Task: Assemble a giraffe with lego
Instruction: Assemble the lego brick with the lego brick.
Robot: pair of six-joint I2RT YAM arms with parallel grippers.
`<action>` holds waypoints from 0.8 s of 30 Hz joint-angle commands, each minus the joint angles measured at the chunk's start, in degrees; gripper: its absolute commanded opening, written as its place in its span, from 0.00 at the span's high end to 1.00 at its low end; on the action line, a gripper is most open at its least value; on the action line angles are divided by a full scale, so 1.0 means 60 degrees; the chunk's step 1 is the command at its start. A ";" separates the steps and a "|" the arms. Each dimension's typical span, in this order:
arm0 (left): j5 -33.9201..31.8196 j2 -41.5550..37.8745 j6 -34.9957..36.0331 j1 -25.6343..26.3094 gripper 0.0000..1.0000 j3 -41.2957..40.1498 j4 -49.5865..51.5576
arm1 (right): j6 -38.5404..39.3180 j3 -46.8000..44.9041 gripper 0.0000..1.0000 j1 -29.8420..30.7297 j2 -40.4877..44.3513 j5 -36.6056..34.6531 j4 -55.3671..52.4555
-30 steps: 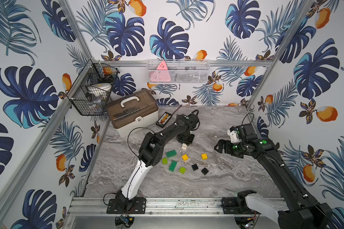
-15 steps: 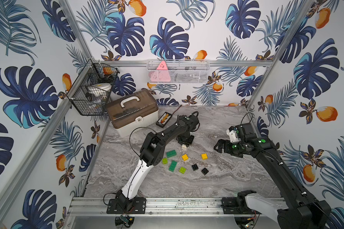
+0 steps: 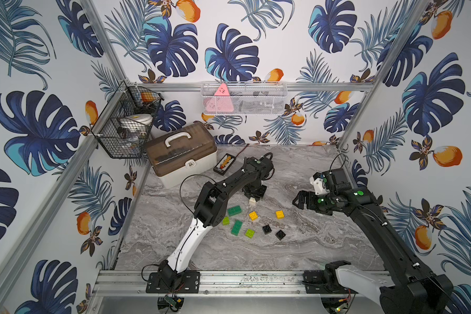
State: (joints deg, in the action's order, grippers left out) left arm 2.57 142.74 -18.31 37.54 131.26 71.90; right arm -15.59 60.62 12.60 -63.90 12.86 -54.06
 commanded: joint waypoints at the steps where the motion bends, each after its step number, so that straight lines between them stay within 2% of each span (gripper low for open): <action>1: -0.0420 0.0314 0.0176 0.0083 0.79 0.0016 0.0496 | 0.0109 0.0012 0.00 0.0006 0.0031 -0.0071 0.0114; 17: -0.0435 0.0116 -0.0195 0.0259 0.79 -0.0655 -0.0058 | 0.0299 0.0016 0.00 0.0009 0.0160 -0.0148 -0.0024; 24: -0.0198 -0.0063 -0.0318 0.0232 0.58 -0.0164 -0.0123 | 0.0358 0.0157 0.00 0.0009 0.0114 -0.0137 -0.0103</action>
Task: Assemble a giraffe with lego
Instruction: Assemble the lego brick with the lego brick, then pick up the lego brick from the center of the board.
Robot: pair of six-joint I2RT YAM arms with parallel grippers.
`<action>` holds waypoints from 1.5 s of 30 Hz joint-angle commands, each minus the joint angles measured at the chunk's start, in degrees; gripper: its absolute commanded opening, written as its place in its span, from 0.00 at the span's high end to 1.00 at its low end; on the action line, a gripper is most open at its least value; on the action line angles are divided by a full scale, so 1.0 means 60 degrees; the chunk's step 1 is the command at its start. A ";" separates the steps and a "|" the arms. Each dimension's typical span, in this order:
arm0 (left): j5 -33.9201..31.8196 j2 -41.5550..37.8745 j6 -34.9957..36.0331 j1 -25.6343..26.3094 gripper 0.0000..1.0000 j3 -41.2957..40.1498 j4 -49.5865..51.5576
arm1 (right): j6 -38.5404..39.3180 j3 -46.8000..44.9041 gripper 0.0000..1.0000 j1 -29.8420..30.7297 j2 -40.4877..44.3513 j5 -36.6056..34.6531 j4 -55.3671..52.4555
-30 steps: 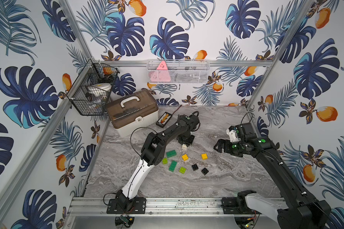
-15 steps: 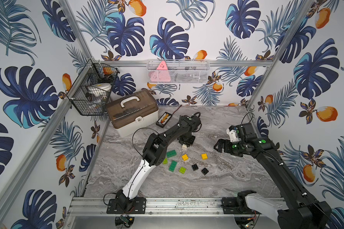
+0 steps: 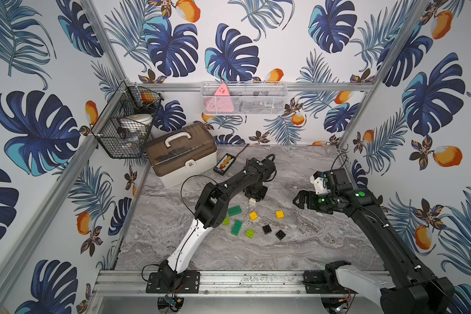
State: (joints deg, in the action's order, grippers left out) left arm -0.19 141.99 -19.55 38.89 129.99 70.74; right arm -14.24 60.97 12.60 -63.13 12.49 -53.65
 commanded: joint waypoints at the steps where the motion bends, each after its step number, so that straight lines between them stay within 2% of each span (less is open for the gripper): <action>1: 0.0309 0.0011 -0.0123 -0.0008 0.54 0.0046 0.0054 | 0.0132 0.0108 0.00 0.0009 -0.0008 -0.0075 -0.0173; 7: 0.0382 -0.0282 -0.0175 -0.0050 0.31 0.0020 -0.0087 | 0.0101 0.0175 0.00 0.0006 0.0039 -0.0104 -0.0252; 11: 0.0139 -0.0744 -0.0263 -0.0075 0.24 0.0038 -0.0015 | 0.0048 0.0238 0.00 0.0009 0.0079 -0.0104 -0.0337; 13: -0.0190 -0.1416 -0.0369 -0.0122 0.24 -0.0343 -0.0029 | 0.0061 0.0348 0.00 0.0041 0.0045 -0.0031 -0.0490; 15: -0.0441 -0.2283 -0.0593 -0.0243 0.23 -0.1316 -0.0263 | 0.0102 0.0488 0.00 0.0383 -0.0073 -0.0309 -0.0686; 19: -0.0204 -0.4433 -0.1207 -0.0832 0.22 -0.4471 -0.1067 | -0.0270 0.0322 0.00 0.1729 -0.0310 -0.0780 -0.0489; 25: -0.0042 -0.6739 -0.1411 -0.1359 0.19 -0.6954 -0.1186 | -0.1018 0.0135 0.00 0.3899 -0.1263 -0.1330 0.0234; 31: 0.0695 -0.8029 -0.0956 -0.2593 0.18 -0.8759 -0.2121 | -0.1155 0.0275 0.00 0.4947 -0.2619 -0.1634 0.1393; 37: 0.1350 -0.9127 -0.0336 -0.3110 0.16 -1.0169 -0.3145 | -0.1106 0.1259 0.02 0.5219 -0.4341 -0.1845 0.1664; 45: 0.2116 -0.9631 0.0151 -0.3893 0.15 -1.0865 -0.3390 | -0.0891 0.2686 0.08 0.5815 -0.6557 -0.2078 0.1682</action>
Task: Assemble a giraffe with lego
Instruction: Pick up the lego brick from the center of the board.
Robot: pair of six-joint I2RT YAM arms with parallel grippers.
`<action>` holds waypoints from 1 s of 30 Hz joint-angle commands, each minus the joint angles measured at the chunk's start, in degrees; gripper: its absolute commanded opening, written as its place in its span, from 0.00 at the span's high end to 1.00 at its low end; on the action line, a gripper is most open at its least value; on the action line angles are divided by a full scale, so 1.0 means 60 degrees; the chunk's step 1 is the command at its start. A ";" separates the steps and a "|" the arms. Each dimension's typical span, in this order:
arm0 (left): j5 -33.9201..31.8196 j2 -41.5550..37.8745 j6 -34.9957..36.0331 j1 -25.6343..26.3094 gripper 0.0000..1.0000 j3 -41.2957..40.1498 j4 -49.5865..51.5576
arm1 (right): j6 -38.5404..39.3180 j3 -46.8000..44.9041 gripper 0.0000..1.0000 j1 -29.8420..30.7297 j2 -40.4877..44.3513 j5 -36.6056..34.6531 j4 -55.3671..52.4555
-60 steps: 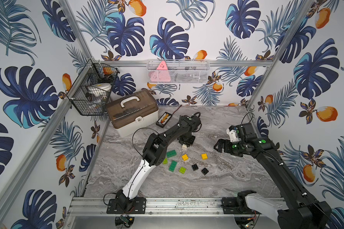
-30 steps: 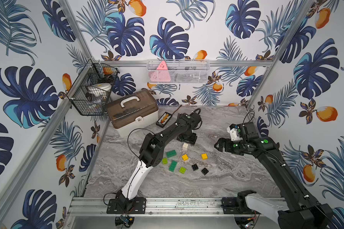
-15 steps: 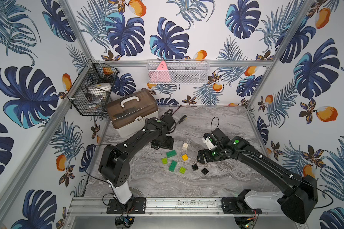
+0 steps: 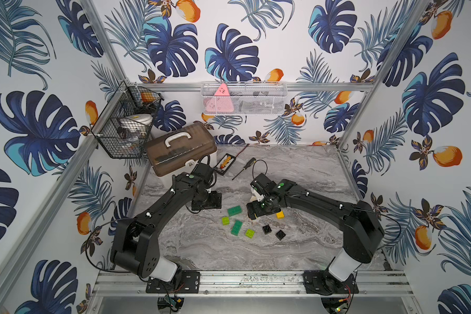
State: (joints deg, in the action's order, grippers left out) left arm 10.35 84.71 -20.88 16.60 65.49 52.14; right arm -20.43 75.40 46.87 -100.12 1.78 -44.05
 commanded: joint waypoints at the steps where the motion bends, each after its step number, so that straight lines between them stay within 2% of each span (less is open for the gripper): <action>1: 0.0419 -0.0042 0.0403 -0.0238 0.15 -0.0118 -0.0312 | 0.0205 0.0372 0.10 0.0127 -0.0633 -0.0293 0.0140; 5: 0.0380 0.0112 0.0481 -0.0360 0.15 0.0040 -0.0289 | 0.0472 0.0654 0.16 0.0117 -0.1367 -0.0282 0.0192; 12: 0.0337 0.0266 0.0428 -0.0481 0.15 -0.0023 -0.0401 | 0.0967 0.0807 0.18 0.0058 -0.1926 -0.0332 0.0106; 16: 0.0443 0.0259 0.0354 -0.0487 0.15 -0.0094 -0.0515 | 0.1132 0.0815 0.27 -0.0040 -0.2151 -0.0297 0.0222; 25: 0.0298 0.0267 0.0334 -0.0493 0.15 -0.0052 -0.0401 | 0.1229 0.0986 0.41 -0.0107 -0.2503 -0.0124 0.0426; 30: 0.0224 0.0208 0.0359 -0.0520 0.15 -0.0090 -0.0380 | 0.1253 0.0971 0.57 -0.0149 -0.2534 -0.0117 0.0413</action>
State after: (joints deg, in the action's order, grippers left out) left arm 12.14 86.32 -19.35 13.78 65.08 49.76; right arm -13.43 81.01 46.04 -115.28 0.91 -42.30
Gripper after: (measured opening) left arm 0.846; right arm 0.448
